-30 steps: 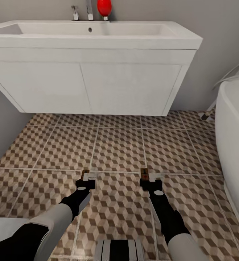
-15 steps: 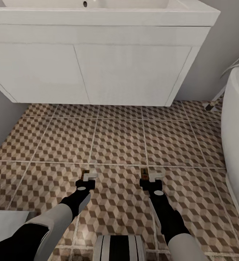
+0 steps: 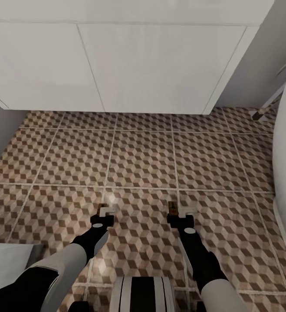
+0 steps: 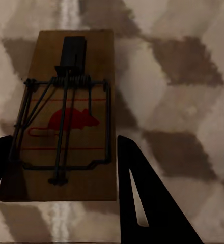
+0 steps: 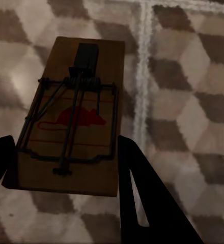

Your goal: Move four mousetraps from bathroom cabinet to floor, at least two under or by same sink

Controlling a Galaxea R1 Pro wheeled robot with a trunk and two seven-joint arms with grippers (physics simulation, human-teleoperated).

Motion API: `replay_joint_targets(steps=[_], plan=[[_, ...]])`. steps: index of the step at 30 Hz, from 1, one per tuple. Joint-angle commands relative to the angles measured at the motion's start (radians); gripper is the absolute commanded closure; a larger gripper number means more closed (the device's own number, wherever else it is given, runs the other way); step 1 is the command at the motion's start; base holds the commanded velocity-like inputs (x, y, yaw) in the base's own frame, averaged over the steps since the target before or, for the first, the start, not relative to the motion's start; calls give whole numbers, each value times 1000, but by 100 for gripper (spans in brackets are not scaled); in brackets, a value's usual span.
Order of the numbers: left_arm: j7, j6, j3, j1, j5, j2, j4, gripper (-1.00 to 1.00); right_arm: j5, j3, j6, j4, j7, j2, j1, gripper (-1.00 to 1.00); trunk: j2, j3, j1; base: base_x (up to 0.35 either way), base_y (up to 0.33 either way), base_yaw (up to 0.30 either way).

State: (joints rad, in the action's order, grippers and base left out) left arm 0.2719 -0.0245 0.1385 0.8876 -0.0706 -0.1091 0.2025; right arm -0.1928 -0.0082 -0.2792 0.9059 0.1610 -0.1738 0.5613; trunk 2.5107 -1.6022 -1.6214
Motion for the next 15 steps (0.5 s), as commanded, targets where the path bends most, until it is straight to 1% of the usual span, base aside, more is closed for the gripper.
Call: replay_joint_targets(steps=[1,3,10,12,14,15], plan=[[7,-2,9,1,-5,0,0,100,-7,-1,-6,1,-1,-1,0,100,0,-6,0,0,0,0],[7,-2,9,1,-5,0,0,100,-7,-1,-6,1,-1,-1,0,100,1,-17,-1,0,0,0],[7,-2,9,1,-5,0,-1,100,-7,-1,-5,-1,-1,-1,0,100,1,-21,-1,0,0,0],[7,-2,9,1,-5,1,-1,100,-7,-1,3,-1,-1,-1,0,100,1,-21,-1,0,0,0],[7,-3,9,1,-4,1,-1,100,-8,3,24,-1,-1,-1,0,100,1,-21,-1,0,0,0],[3,-8,9,1,-3,1,0,100,-8,12,44,-1,-1,-1,0,100,1,-21,-1,0,0,0]])
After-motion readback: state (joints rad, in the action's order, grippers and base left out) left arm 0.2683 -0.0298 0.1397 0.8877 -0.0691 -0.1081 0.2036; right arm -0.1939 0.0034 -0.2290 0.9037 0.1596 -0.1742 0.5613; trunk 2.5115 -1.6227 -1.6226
